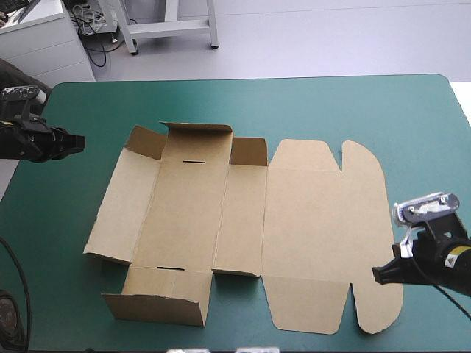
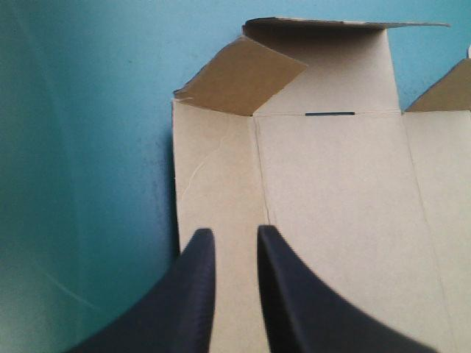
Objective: Fold the box
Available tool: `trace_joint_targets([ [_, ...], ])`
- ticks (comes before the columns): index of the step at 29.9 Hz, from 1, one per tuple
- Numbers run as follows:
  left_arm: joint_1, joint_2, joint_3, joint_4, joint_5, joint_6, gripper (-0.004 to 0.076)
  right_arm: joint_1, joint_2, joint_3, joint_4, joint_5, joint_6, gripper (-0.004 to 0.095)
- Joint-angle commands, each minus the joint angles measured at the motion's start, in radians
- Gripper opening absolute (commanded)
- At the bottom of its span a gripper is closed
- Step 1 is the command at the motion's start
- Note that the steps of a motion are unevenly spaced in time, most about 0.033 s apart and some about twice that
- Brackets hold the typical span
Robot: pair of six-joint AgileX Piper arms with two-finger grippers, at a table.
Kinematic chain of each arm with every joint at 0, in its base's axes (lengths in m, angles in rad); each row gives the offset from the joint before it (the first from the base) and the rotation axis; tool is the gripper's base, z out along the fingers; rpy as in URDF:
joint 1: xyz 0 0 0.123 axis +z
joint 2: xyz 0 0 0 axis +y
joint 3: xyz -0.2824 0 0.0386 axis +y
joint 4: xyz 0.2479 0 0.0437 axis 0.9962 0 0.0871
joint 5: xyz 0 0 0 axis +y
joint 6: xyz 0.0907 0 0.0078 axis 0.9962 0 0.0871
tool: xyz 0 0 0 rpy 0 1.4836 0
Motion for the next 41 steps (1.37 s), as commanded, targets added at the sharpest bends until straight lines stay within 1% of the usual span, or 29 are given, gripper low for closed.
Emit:
trace_joint_targets([
  [1, 0.024, -0.022, -0.033, -0.033, 0.046, -0.016, 0.0307, -0.011, -0.079, 0.035, 0.01, -0.035, 0.005, -0.0023],
  [3, 0.032, -0.012, -0.031, -0.029, 0.046, -0.026, 0.0428, -0.011, -0.117, 0.057, 0.01, -0.034, 0.005, -0.0023],
  [4, 0.032, -0.007, -0.027, -0.016, 0.048, -0.036, 0.0475, -0.011, -0.138, 0.065, 0.01, -0.026, 0.005, -0.0023],
  [5, 0.032, -0.003, -0.019, -0.006, 0.048, -0.041, 0.0509, -0.011, -0.151, 0.07, 0.01, -0.021, 0.005, -0.0023],
  [7, 0.032, 0.006, 0.008, 0.012, 0.048, -0.046, 0.0534, -0.011, -0.172, 0.071, 0.01, -0.005, 0.005, -0.0023],
  [14, 0.032, 0.076, 0.198, 0.004, 0.034, -0.021, 0.0535, -0.011, -0.192, 0.072, 0.007, 0.008, 0.009, -0.0023],
  [19, 0.032, 0.138, 0.295, -0.082, 0.054, 0.058, 0.0535, -0.011, -0.192, 0.072, 0.006, 0.008, 0.003, -0.0023],
  [22, 0.032, 0.174, 0.342, -0.086, 0.054, 0.08, 0.0535, -0.011, -0.192, 0.072, 0.006, 0.008, 0.003, -0.0023],
  [26, 0.032, 0.202, 0.371, -0.09, 0.054, 0.091, 0.0535, -0.011, -0.192, 0.072, 0.006, 0.008, 0.003, -0.0023],
  [41, 0.032, 0.202, 0.498, -0.205, 0.054, 0.144, 0.0535, -0.011, -0.192, 0.072, 0.006, -0.001, 0.003, -0.0023],
])
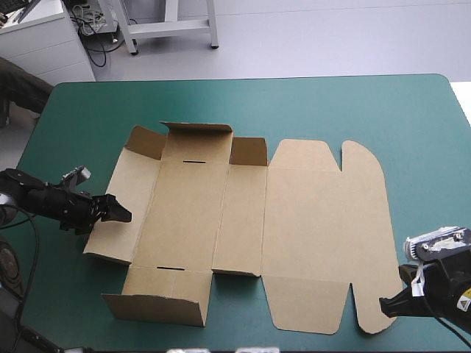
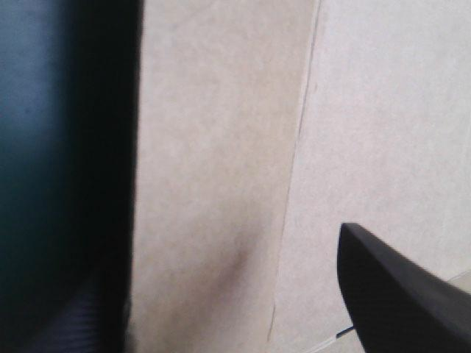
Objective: Fold the box
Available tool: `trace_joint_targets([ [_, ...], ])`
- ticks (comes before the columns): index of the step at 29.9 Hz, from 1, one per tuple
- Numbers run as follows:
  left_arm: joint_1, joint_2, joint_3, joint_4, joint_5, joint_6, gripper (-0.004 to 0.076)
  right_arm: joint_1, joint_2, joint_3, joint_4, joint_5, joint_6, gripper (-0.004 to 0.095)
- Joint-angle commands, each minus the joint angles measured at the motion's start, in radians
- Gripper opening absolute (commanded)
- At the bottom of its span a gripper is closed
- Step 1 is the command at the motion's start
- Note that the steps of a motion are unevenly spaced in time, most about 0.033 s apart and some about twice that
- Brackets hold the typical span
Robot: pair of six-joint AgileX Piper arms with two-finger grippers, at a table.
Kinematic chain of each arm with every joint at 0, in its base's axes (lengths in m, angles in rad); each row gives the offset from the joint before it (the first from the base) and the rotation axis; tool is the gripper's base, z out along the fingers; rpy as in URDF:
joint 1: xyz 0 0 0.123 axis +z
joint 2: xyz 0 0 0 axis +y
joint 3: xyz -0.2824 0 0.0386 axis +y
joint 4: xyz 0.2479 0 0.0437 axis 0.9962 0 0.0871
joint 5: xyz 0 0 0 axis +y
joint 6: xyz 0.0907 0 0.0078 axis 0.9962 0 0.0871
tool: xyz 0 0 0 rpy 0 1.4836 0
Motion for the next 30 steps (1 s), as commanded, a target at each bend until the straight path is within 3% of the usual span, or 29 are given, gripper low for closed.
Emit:
trace_joint_targets([
  [1, -0.003, -0.038, 0.0, -0.08, 0.108, 0.012, 0.0535, -0.01, 0.005, -0.024, 0.005, -0.017, -0.008, -0.0023],
  [4, -0.003, -0.038, 0.0, -0.092, 0.108, 0.007, 0.0513, -0.01, 0.005, -0.024, 0.005, -0.019, -0.008, -0.0023],
  [7, -0.003, -0.038, 0.0, -0.094, 0.108, 0.007, 0.0426, -0.01, 0.005, -0.024, 0.005, -0.023, -0.008, -0.0023],
  [13, -0.003, -0.038, 0.0, -0.104, 0.108, 0.005, 0.0123, -0.01, 0.005, -0.024, 0.005, -0.023, -0.008, -0.0023],
  [17, -0.003, -0.038, 0.0, -0.111, 0.108, 0.004, -0.0034, -0.01, 0.005, -0.024, 0.005, -0.023, -0.008, -0.0023],
  [24, -0.052, -0.038, -0.011, -0.129, 0.108, 0.106, -0.0032, -0.01, 0.005, -0.024, 0.005, -0.023, -0.005, -0.0023],
  [30, -0.171, -0.038, -0.122, -0.104, 0.108, 0.087, -0.0032, -0.01, 0.005, -0.024, -0.011, -0.023, -0.005, -0.0023],
])
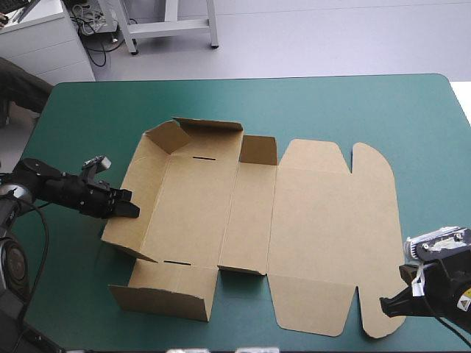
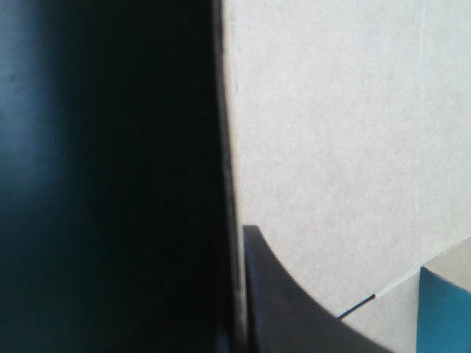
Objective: Fold the box
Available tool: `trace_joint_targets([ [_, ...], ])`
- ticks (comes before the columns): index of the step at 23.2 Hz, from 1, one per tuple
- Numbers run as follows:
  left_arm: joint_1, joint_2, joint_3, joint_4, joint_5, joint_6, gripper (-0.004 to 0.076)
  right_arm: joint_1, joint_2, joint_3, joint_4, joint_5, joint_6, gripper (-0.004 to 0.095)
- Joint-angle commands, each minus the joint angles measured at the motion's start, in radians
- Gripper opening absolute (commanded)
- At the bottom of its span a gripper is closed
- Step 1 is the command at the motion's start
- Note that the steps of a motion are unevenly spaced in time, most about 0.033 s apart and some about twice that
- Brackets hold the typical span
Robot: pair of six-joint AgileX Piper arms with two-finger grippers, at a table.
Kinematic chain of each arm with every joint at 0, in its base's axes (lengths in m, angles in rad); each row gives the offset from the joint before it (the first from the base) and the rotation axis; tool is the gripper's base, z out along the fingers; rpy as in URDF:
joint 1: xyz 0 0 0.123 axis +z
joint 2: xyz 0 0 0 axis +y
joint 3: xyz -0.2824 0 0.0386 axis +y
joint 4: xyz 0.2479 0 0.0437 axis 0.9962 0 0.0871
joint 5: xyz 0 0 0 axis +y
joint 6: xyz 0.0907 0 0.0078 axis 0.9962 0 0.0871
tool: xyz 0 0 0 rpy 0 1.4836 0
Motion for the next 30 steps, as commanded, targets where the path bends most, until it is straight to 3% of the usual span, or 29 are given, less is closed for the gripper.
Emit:
trace_joint_targets([
  [1, -0.07, -0.04, -0.097, -0.032, 0.108, -0.014, -0.0032, -0.01, 0.005, -0.024, -0.003, -0.023, -0.005, -0.0023],
  [4, -0.136, -0.042, -0.204, 0.017, 0.103, -0.057, -0.0032, -0.01, 0.005, -0.026, -0.003, -0.023, -0.003, -0.0023],
  [9, -0.326, -0.059, -0.529, 0.37, 0.088, -0.235, -0.0032, -0.01, 0.005, -0.032, 0.005, -0.021, 0.006, -0.0023],
  [14, -0.576, -0.061, -0.784, 0.68, 0.076, -0.281, -0.0032, -0.01, 0.005, -0.032, 0.005, -0.021, 0.018, -0.0023],
  [19, -0.788, -0.061, -0.822, 0.994, 0.02, -0.286, -0.0032, -0.01, 0.005, -0.032, 0.005, -0.028, 0.018, -0.0023],
  [24, -0.905, -0.061, -0.817, 1.082, -0.086, -0.284, -0.0032, -0.01, 0.005, -0.032, 0.005, -0.03, 0.018, -0.0023],
  [30, -1.004, -0.061, -0.811, 1.16, -0.114, -0.227, -0.0032, -0.01, 0.005, -0.032, 0.005, -0.03, 0.018, -0.0023],
])
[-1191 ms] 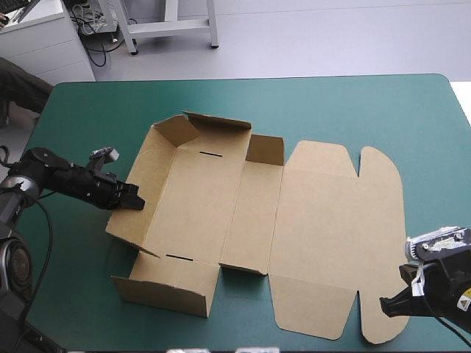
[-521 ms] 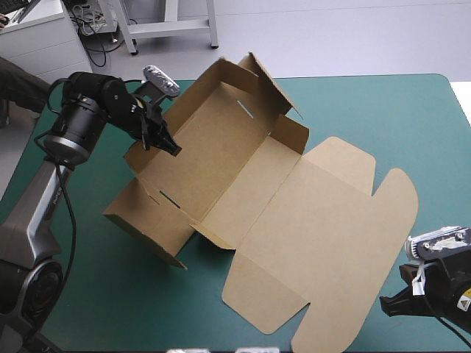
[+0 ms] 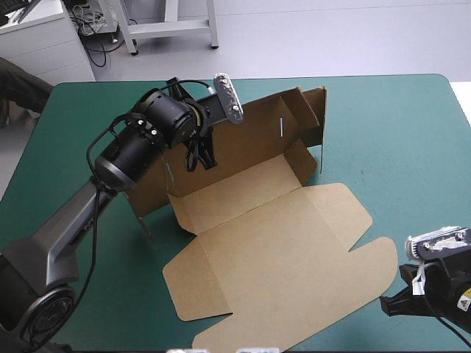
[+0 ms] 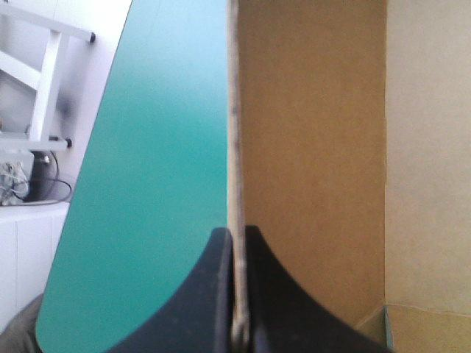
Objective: Fold the box
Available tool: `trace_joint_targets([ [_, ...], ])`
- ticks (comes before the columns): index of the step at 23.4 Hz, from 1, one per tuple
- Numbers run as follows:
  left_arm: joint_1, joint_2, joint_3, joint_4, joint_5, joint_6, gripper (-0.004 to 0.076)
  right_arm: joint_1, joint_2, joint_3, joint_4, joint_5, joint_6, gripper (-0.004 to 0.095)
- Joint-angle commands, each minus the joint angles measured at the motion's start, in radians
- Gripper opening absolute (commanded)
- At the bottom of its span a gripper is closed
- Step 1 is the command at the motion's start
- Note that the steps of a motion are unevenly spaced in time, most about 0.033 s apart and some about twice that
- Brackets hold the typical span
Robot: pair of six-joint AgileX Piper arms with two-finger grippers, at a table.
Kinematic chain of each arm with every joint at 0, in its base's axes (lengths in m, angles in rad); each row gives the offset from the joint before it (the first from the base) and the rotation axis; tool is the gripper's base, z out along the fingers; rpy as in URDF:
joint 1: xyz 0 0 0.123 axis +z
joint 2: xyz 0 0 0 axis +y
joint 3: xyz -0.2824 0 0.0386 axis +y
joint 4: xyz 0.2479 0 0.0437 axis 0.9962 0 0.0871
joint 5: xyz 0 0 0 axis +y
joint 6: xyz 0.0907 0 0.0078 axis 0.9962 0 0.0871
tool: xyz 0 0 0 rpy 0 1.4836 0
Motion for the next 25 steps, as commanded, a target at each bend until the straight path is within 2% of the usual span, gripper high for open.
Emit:
trace_joint_targets([
  [1, -0.047, -0.054, -0.016, 0.068, -0.076, 0.042, -0.0032, -0.01, 0.005, -0.032, 0.006, -0.03, -0.002, -0.0023],
  [6, -0.091, -0.085, 0.108, 0.093, -0.159, 0.122, -0.0032, -0.01, 0.005, -0.032, 0.006, -0.03, -0.002, -0.0023],
  [17, -0.11, -0.367, 0.625, 0.105, -0.589, 0.134, -0.0032, -0.01, 0.005, -0.032, 0.006, -0.041, -0.002, -0.0023],
  [19, -0.11, -0.412, 0.671, 0.11, -0.631, 0.134, -0.0032, -0.01, 0.005, -0.032, 0.006, -0.045, 0.016, -0.0023],
  [25, -0.11, -0.438, 0.711, 0.128, -0.638, 0.134, -0.0032, -0.01, 0.005, -0.032, 0.006, -0.045, 0.025, -0.0023],
])
